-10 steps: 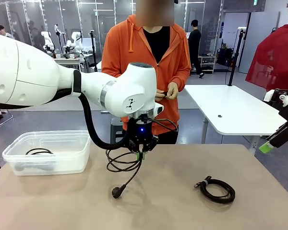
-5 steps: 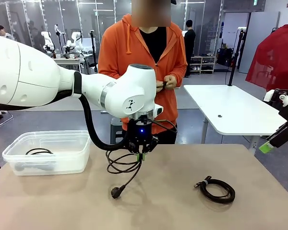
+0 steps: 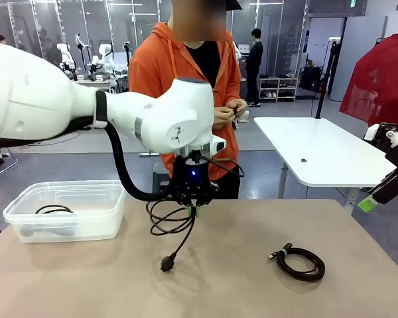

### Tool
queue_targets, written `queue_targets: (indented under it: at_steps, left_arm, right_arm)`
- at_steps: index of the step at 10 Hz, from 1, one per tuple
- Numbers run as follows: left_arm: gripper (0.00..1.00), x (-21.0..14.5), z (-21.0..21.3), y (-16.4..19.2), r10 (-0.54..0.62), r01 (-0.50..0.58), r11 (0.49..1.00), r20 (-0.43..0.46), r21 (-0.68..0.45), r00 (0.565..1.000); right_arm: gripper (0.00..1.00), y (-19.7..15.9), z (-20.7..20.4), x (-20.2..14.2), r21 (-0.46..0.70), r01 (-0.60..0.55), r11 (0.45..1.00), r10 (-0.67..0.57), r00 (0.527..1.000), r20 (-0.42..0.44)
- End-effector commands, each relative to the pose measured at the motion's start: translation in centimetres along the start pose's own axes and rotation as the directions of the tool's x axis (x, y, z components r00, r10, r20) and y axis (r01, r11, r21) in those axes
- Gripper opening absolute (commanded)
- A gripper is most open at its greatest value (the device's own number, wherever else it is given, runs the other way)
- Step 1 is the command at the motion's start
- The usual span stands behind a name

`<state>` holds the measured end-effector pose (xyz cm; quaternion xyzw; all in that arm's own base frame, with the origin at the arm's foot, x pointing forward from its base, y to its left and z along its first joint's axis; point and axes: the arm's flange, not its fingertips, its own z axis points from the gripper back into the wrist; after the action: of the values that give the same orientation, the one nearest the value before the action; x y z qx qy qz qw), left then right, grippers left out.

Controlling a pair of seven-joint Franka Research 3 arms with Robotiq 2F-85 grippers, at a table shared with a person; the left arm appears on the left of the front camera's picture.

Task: Organize and store the cables.
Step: Place the Power Cable into the Organizing box.

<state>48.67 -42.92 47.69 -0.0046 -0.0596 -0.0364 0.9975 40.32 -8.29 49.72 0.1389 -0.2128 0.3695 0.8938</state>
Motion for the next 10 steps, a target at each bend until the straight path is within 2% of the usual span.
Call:
queue_targets:
  at_steps: [1, 3, 6, 8, 10]
  left_arm:
    - [0.15, -3.9, 5.7, 4.2, -0.114, 0.115, 0.992, 0.009, -0.043, 0.993]
    - [0.15, -6.8, 11.3, 7.6, -0.190, 0.190, 0.982, 0.135, 0.012, 0.973]
    - [0.15, -8.4, 17.6, 14.2, -0.247, 0.234, 0.969, 0.270, 0.080, 0.931]
    - [0.15, -9.5, 20.3, 18.7, -0.265, 0.243, 0.963, 0.260, 0.113, 0.929]
    - [0.15, -9.7, 20.9, 21.8, -0.270, 0.254, 0.963, 0.257, 0.093, 0.928]
  right_arm:
    - [1.00, 0.0, 0.1, 0.1, -0.007, 0.011, 1.000, -0.011, 1.000, -0.013]
    - [1.00, 0.0, 0.1, 0.1, -0.007, 0.011, 1.000, -0.011, 1.000, -0.013]
    - [1.00, 0.0, 0.1, 0.1, -0.007, 0.011, 1.000, -0.011, 1.000, -0.013]
    - [1.00, 0.0, 0.1, 0.1, -0.007, 0.011, 1.000, -0.011, 1.000, -0.013]
    - [1.00, 0.0, 0.1, 0.1, -0.007, 0.011, 1.000, -0.011, 1.000, -0.013]
